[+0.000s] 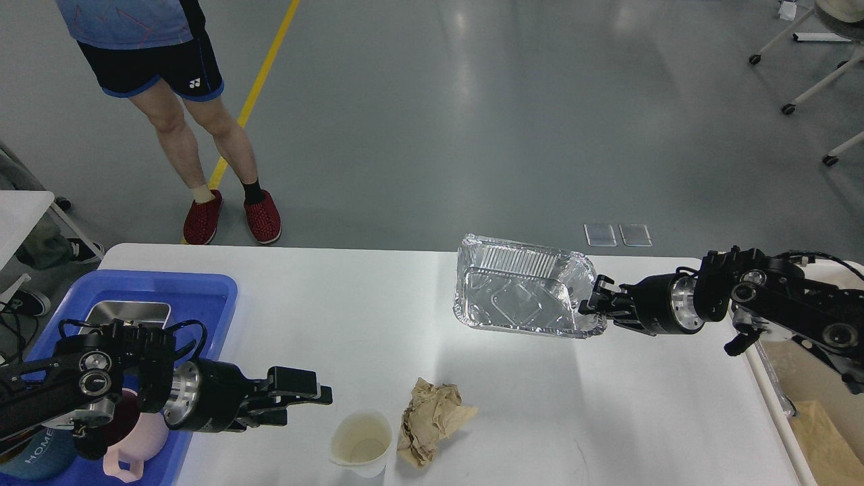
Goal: Tidy desktop
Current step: 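Reach the left gripper toward the paper cup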
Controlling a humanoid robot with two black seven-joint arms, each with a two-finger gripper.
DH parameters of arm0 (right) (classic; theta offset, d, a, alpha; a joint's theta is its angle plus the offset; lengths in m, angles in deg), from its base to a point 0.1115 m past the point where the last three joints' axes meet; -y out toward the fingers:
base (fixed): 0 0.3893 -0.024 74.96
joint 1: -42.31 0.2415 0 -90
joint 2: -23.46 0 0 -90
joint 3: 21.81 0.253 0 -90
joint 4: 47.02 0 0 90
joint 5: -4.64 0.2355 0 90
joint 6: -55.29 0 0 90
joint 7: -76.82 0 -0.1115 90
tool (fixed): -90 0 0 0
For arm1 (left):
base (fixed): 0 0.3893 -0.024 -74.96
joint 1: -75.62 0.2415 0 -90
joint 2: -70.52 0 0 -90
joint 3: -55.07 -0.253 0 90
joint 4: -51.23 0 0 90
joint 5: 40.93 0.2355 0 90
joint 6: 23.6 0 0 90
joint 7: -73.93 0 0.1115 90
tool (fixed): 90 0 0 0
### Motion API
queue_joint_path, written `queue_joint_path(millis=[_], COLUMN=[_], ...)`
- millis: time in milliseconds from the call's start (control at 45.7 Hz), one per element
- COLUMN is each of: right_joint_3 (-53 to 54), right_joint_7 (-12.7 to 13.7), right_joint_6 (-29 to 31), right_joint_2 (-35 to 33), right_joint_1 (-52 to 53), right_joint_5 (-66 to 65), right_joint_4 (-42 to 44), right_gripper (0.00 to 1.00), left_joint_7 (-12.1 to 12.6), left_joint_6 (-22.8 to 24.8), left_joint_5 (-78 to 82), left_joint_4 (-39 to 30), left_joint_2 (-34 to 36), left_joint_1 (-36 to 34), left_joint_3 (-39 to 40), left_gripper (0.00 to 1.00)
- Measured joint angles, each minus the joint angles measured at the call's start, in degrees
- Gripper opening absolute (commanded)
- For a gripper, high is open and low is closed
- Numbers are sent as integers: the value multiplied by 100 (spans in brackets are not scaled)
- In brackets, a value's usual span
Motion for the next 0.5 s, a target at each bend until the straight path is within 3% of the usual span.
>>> queue_joint_path(millis=[504], right_joint_3=[215], right_joint_7=[0], right_joint_6=[15], right_joint_2=[-6], right_joint_1=[-122], right_joint_5=[1], right_joint_4=[0], right_gripper=[0], left_joint_7=[2], left_joint_6=[-168], left_joint_5=[47], left_joint_4=[205], left_joint_2=[-567], left_joint_1=[-68], left_joint_3=[-245], left_gripper=[87])
